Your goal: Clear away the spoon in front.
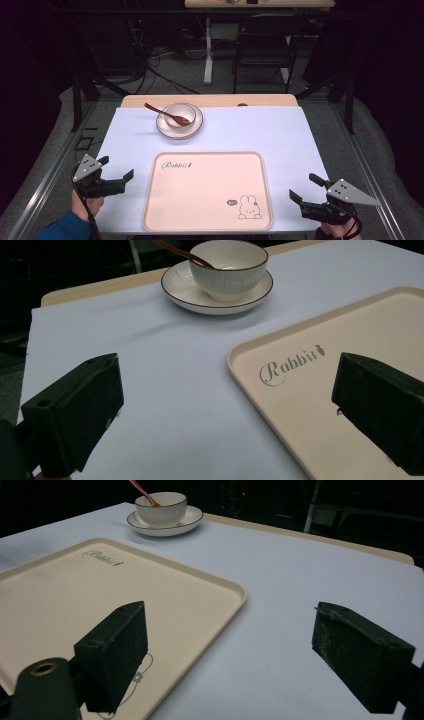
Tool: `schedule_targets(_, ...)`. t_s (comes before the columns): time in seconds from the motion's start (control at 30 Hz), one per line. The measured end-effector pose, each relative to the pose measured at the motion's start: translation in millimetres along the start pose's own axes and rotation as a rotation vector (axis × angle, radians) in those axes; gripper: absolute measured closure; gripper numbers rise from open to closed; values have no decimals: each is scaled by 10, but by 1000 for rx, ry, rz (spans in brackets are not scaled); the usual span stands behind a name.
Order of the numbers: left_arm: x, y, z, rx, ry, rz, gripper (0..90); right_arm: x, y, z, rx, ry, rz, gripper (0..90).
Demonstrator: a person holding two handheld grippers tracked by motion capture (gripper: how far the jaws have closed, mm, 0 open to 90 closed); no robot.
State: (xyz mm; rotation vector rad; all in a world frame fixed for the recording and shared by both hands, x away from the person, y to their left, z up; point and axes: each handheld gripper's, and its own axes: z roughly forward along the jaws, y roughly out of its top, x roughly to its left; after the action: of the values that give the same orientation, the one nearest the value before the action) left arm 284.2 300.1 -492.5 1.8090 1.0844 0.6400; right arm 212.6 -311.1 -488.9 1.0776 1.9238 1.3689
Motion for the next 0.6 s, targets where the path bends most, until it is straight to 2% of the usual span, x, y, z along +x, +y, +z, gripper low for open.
schedule_targets(0.6, -21, 26, 60, 10, -7, -13, 2, -2, -2, 3, 3, 4, -1, 137)
